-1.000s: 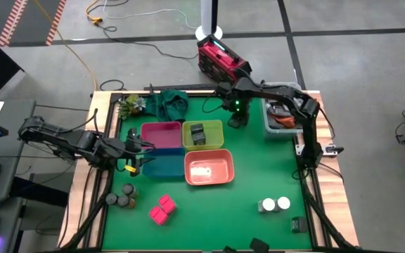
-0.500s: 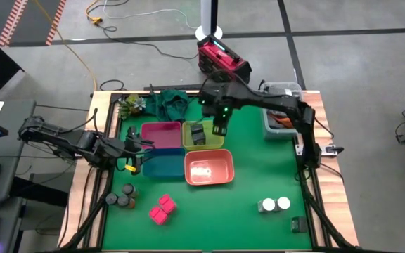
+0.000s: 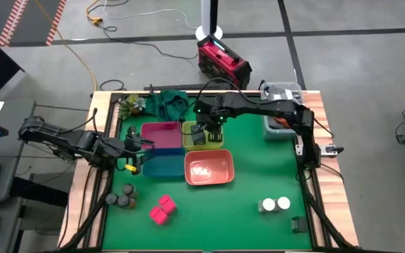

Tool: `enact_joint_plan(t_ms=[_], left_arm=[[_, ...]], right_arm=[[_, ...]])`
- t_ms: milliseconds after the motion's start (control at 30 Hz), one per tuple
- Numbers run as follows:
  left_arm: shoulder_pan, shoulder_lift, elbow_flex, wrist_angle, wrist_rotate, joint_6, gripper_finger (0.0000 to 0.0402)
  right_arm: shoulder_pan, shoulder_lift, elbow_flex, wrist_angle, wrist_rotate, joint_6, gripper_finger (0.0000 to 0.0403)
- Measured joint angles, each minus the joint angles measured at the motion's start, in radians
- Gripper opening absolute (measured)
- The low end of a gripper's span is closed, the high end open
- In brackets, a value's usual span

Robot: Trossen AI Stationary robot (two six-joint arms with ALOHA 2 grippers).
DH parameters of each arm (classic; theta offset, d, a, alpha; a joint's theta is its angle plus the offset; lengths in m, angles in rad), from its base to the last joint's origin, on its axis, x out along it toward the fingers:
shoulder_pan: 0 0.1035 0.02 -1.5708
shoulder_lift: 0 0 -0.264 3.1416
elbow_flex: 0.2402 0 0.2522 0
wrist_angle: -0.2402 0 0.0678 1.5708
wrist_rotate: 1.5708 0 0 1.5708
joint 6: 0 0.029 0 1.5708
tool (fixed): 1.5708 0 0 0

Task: Sort spices by type
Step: Put the top black seasoning can into the yellow bin

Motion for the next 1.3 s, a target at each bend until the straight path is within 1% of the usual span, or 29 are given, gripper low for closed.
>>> enact_joint_plan(t_ms=[167,267,500,633,800,900,1100,1200,1300], left_arm=[[0.0,0.0,0.0,0.005,0.0,-0.005,0.0245],[0.0,0.0,0.0,0.006,0.0,0.0,0.0245],[0.0,0.0,0.0,0.007,0.0,0.003,0.0245],[0.0,0.0,0.0,0.007,0.0,-0.003,0.0245],[0.0,0.0,0.0,0.007,0.0,0.001,0.0245],[0.0,0.0,0.0,0.007,0.0,0.002,0.0245],[0.0,0.0,0.0,0.004,0.0,0.002,0.0245],[0.0,0.0,0.0,0.014,0.0,0.008,0.0245],[0.0,0.0,0.0,0.015,0.0,0.009,0.0245]], right_arm=[[-0.023,0.003,-0.056,0.029,0.0,-0.001,0.0162],[-0.033,0.003,-0.057,0.024,0.0,0.0,0.0163],[-0.036,0.004,-0.057,0.086,-0.018,-0.023,0.0163],[-0.043,0.042,-0.055,0.078,-0.038,-0.024,0.0164],[-0.043,0.098,-0.056,0.088,-0.037,-0.032,0.0164],[-0.042,0.102,-0.058,0.093,-0.036,-0.052,0.0164],[-0.043,0.064,-0.058,0.073,-0.033,-0.051,0.0164],[-0.047,0.057,-0.056,0.027,-0.031,-0.051,0.0164],[-0.048,0.061,-0.05,-0.04,-0.001,-0.051,0.0164]])
